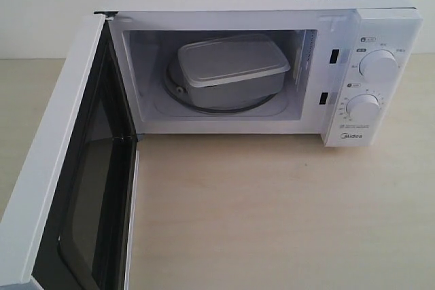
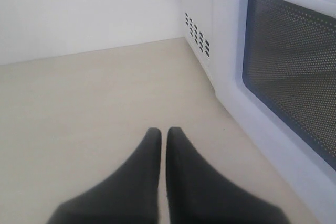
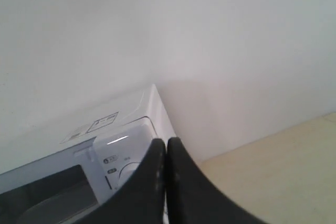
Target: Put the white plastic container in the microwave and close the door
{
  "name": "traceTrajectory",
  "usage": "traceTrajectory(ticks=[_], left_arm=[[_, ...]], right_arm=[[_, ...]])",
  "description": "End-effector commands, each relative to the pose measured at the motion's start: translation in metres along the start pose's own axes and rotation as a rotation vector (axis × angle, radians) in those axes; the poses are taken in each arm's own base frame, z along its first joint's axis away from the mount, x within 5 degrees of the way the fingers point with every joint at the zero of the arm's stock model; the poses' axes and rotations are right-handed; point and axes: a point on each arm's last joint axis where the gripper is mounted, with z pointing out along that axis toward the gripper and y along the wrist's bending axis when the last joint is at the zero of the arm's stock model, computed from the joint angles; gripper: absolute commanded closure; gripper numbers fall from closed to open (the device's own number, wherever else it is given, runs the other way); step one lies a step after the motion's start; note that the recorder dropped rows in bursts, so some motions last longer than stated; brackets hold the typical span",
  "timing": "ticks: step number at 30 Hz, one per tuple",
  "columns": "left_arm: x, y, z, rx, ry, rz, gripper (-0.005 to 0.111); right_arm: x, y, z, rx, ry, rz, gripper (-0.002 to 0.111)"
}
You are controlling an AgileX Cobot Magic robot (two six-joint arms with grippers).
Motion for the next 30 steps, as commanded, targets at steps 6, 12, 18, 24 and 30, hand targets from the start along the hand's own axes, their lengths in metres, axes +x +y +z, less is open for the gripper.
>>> traceTrajectory(ticks=[6,12,18,24,30], left_arm=[[0.001,0.0,0.0,-0.004,0.001,0.002,0.102],[0.001,0.0,0.0,-0.004,0.001,0.002,0.102],[0.001,0.0,0.0,-0.004,0.001,0.002,0.102],[0.001,0.0,0.0,-0.004,0.001,0.002,0.102],[0.001,0.0,0.0,-0.004,0.001,0.002,0.102]], right_arm=[[0.005,-0.006,-0.001,0.057,0.062,-0.32,0.108],[0.03,-0.017,0.001,0.081,0.102,-0.256,0.108],[0.044,-0.023,0.0,0.101,0.17,-0.26,0.108],[0.048,-0.026,-0.001,0.113,0.229,-0.351,0.108],[0.056,-0.03,-0.004,0.136,0.325,-0.421,0.108]])
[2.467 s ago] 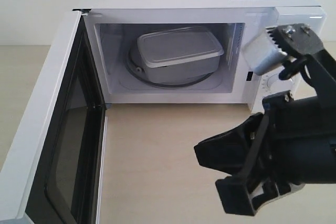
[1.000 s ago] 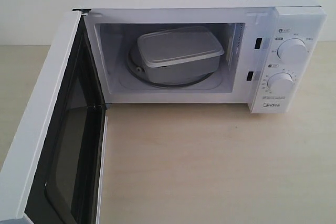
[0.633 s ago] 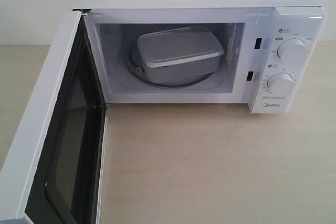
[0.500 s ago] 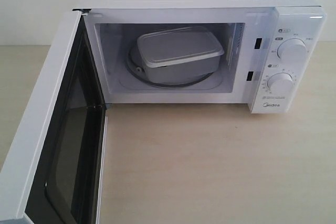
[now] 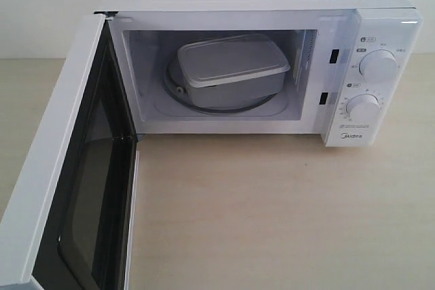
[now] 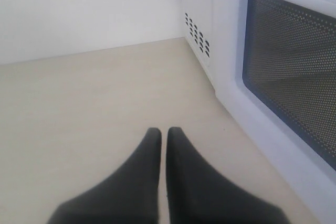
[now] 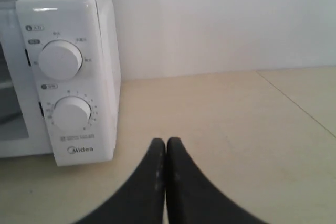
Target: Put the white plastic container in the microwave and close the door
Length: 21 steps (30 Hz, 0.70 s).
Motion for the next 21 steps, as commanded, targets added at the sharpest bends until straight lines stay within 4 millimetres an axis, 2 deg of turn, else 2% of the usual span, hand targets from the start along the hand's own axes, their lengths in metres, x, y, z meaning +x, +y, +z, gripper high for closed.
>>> traceTrajectory(ticks=[1,4,9,14,21], left_arm=[[0.001,0.0,0.0,-0.004,0.001,0.002,0.102],[0.001,0.0,0.0,-0.004,0.001,0.002,0.102],[0.001,0.0,0.0,-0.004,0.001,0.002,0.102],[0.001,0.0,0.0,-0.004,0.001,0.002,0.102],[0.001,0.0,0.0,-0.004,0.001,0.002,0.102]], right_arm=[[0.011,-0.002,-0.001,0.018,0.106,-0.08,0.108],[0.018,-0.003,-0.002,0.022,0.19,-0.155,0.108],[0.019,-0.002,-0.002,0.005,0.193,-0.158,0.108],[0.019,0.006,-0.002,-0.143,0.182,-0.186,0.108],[0.018,0.01,-0.002,-0.194,0.184,-0.04,0.108]])
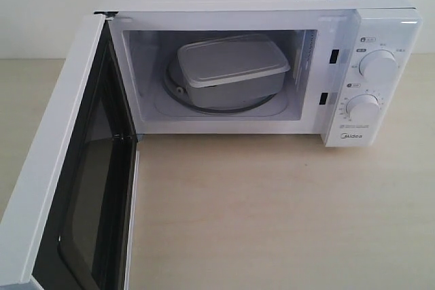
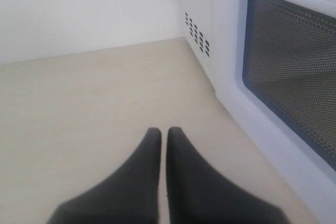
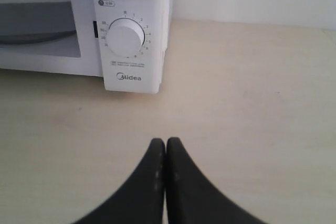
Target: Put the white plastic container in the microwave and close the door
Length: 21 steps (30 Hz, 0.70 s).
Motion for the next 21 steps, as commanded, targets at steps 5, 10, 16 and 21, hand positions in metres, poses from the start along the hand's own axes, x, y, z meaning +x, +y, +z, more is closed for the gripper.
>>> traceTrajectory(ticks=[5,10,16,21], left_arm=[[0.0008,0.0001,0.0001,-0.004,0.001,0.002,0.102],[0.0008,0.0001,0.0001,-0.004,0.001,0.002,0.102],[0.0008,0.0001,0.0001,-0.004,0.001,0.002,0.102],[0.0008,0.0001,0.0001,-0.004,0.001,0.002,0.102]], right_arm=[[-0.0011,0.0015,-0.0003,-0.019,-0.015,0.024,0.108],[-0.0013,0.0015,-0.0003,-0.019,-0.017,0.024,0.108],[-0.0013,0.0015,-0.0003,-0.019,-0.017,0.024,0.108],[-0.0013,0.0015,-0.0003,-0.019,-0.017,0.024,0.108]])
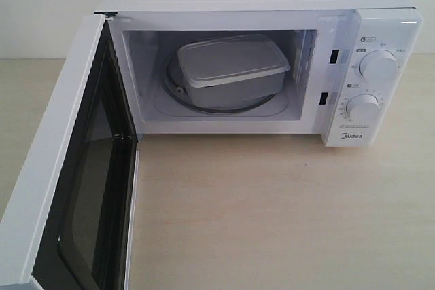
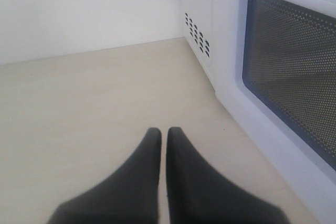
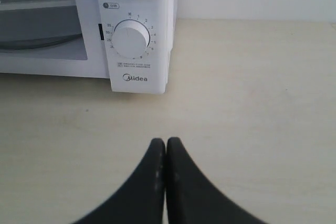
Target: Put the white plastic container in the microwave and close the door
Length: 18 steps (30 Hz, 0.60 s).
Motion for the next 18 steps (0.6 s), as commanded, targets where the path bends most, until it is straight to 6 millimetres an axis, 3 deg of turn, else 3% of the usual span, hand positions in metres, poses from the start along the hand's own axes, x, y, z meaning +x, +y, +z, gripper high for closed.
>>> traceTrajectory(ticks=[1,8,12,18], left_arm=[[0.001,0.0,0.0,-0.004,0.001,0.002,0.102],[0.0,0.0,0.0,0.002,-0.007,-0.054,0.102],[-0.038,0.003,-0.015,0.006,-0.113,-0.102,0.102],[-0.097,0.009,-0.06,0.019,-0.15,-0.171,0.102]], right_arm=[[-0.001,0.0,0.0,-0.002,-0.017,-0.009,0.108],[-0.001,0.0,0.0,-0.002,-0.017,-0.009,0.108],[-0.001,0.0,0.0,-0.002,-0.017,-0.009,0.108],[-0.001,0.0,0.0,-0.002,-0.017,-0.009,0.108]])
